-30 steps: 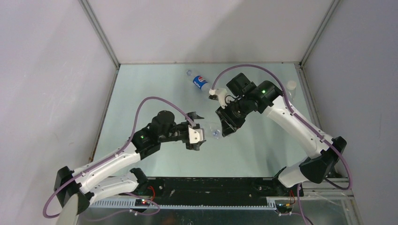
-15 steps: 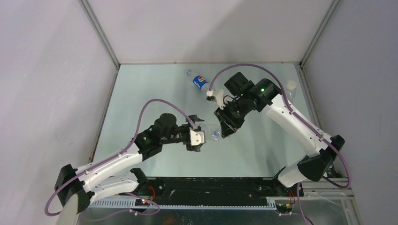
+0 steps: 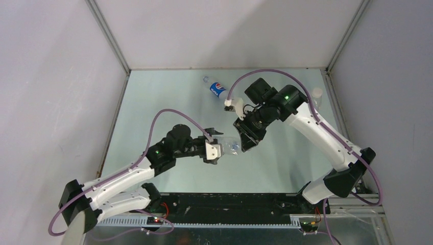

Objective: Screw on the bottle caps

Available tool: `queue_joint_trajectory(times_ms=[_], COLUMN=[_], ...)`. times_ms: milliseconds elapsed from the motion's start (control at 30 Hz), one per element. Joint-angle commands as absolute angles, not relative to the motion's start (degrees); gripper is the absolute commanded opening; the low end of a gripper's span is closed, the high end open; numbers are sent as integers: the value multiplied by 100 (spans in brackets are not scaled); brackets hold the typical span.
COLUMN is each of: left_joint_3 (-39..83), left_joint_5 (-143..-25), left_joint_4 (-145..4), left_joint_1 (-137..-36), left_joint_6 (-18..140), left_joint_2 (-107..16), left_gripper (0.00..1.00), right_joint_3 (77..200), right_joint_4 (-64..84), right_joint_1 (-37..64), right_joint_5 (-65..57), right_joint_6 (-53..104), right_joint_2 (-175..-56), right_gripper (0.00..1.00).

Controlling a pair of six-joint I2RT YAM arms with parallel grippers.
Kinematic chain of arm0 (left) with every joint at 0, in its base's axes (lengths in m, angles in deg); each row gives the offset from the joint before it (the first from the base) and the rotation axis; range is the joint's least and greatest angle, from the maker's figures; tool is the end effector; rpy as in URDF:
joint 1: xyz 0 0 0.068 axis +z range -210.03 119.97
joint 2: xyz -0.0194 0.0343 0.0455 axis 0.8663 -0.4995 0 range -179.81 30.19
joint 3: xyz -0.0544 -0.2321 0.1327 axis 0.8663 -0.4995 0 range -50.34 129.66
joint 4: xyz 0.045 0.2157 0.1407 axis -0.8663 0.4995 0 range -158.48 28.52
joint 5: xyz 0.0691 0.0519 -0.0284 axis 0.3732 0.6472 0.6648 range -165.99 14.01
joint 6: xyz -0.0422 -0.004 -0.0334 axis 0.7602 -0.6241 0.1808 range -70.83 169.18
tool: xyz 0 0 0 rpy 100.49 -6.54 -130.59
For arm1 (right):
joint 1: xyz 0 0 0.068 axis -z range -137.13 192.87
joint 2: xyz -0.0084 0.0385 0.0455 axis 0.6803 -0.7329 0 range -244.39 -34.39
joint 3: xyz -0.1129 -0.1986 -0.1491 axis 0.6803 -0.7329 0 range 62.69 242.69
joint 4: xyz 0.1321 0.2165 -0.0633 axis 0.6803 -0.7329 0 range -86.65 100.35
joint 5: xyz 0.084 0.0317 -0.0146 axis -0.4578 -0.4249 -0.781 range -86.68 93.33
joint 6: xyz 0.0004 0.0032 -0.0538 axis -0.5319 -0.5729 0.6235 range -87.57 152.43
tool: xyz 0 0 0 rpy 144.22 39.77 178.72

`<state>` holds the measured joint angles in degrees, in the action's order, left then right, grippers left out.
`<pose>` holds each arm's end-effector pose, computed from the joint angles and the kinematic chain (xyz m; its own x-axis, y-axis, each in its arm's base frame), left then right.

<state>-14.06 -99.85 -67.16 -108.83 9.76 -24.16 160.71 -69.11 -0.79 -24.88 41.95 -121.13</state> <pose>0.1328 -0.1737 0.2736 0.4275 0.3933 -0.8140 0.8647 0.0849 0.4951 0.1856 0.2005 0.3860 -0.5407 -0.7175 -0.4391 -0.8364 0.4032 0.3713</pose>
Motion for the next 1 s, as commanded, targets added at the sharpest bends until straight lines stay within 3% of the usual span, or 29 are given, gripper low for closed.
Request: queue_joint_trajectory(times_ms=[0,100,167,333,500,533,567,600,833,967], left_joint_3=[-1333,-1331,-1363,-1549,-1943,-2112,-2206,-2402,-3046,-3346], left_joint_5=[-10294,-10274,-10214,-10025,-9553,-9463,-9410,-9289,-8587,-7897], left_joint_4=[-7038,-7064,-7137,-7463,-8184,-8285,-8537,-8659,-9407,-9762], left_joint_1=[-10926,-10932,-10929,-10924,-10926,-10921,-10926,-10926,-10918,-10921], left_joint_6=[1085,1171,1279,1885,2973,3115,3412,3567,4956,5351], left_joint_2=[-2454,-2419,-2383,-2250,-1948,-1831,-1770,-1646,-1090,-776], left_gripper=[76,70,65,53,47,47,48,48,47,46], right_joint_3=[16342,16366,16404,16480,16411,16322,16266,16085,13999,12836], right_joint_4=[-6981,-6943,-6884,-6524,-5613,-5444,-5089,-4862,-1508,-293], right_joint_1=[-99,-102,-93,-95,-62,-67,-69,-69,176,572], right_joint_5=[-2642,-2556,-2472,-2176,-1577,-1408,-1307,-1261,-718,-707], right_joint_6=[4299,4258,4168,3906,3345,3227,3156,3026,1899,1283], right_joint_2=[-12066,-12048,-12033,-11882,-11532,-11315,-11262,-11073,-9424,-8715], right_gripper=[0,0,8,51,73,79,91,95,99,99])
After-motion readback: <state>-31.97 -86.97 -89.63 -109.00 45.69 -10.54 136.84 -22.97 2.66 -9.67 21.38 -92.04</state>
